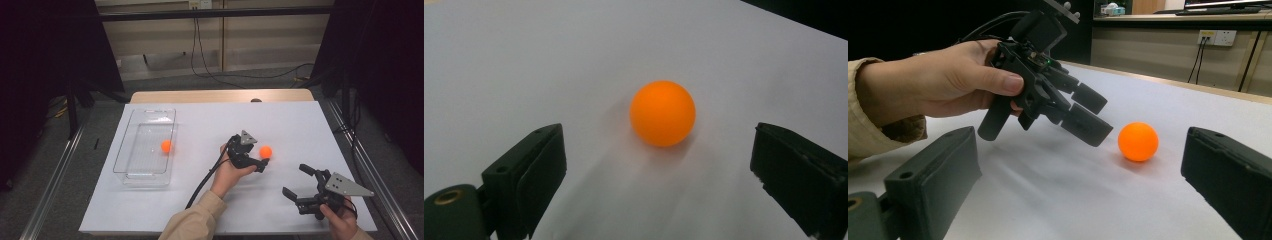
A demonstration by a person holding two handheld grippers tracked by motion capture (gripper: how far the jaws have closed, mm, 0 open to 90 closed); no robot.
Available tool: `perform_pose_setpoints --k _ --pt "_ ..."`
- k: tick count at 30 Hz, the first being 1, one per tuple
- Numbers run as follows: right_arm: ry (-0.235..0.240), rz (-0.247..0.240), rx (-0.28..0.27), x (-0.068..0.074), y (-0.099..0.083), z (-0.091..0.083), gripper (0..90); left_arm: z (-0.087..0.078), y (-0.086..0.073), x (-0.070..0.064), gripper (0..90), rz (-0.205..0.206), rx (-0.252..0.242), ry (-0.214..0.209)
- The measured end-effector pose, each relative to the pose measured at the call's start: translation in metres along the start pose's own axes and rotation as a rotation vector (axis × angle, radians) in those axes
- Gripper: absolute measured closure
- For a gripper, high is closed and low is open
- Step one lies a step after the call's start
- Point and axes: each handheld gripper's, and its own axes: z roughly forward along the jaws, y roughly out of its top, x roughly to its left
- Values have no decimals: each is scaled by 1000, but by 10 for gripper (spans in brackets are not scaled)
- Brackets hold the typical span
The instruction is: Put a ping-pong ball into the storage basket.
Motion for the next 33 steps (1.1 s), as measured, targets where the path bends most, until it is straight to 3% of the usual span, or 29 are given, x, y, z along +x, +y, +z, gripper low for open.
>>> perform_pose_setpoints --k 33 --pt "3 3 -3 0 0 1 18 11 8 0 85 -2 -9 4"
